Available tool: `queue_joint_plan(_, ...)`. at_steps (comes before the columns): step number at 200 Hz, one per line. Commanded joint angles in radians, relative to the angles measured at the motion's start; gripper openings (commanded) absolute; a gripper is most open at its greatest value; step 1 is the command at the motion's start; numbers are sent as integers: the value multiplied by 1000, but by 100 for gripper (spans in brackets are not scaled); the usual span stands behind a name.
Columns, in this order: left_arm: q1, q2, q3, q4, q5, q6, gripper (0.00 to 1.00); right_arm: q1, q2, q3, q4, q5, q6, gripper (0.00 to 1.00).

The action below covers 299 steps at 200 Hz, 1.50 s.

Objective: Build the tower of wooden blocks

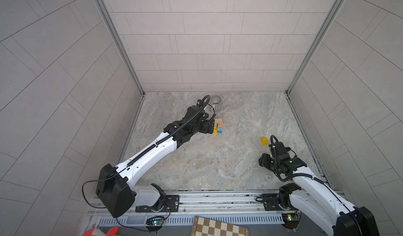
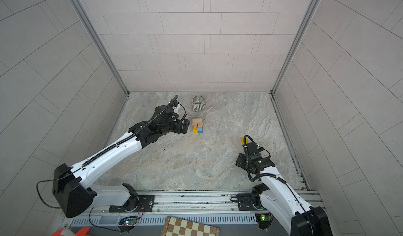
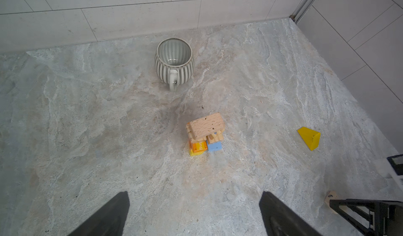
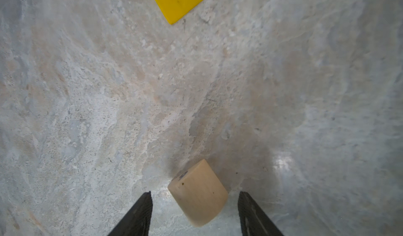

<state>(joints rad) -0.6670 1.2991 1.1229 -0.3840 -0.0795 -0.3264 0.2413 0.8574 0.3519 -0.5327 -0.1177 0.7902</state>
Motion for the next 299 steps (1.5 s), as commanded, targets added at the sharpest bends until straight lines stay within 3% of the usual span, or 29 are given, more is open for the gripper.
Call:
queue_joint_plan(1, 1, -79, -56, 65, -45, -55, 100, 15, 38, 10, 22, -24, 43, 64)
queue_joint_plan(75, 2, -210, -140, 40, -105, -105, 100, 18, 171, 83, 63, -38, 6, 64)
queue_joint_plan(130, 2, -254, -208, 63, -65, -150, 100, 27, 336, 246, -44, -98, -167, 66)
queue_joint_plan(162, 3, -286, -247, -3, -247, -288, 100, 30, 346, 306, -140, -18, -210, 66)
queue_joint_plan(183, 4, -304, -260, -43, -281, -338, 100, 32, 316, 319, -178, 30, -227, 63)
queue_joint_plan(243, 55, -385, -348, -45, -179, -435, 100, 55, 336, 286, -167, 33, -232, 46)
queue_joint_plan(299, 64, -470, -420, -19, -165, -426, 100, 102, 369, 241, -121, 85, -210, 47)
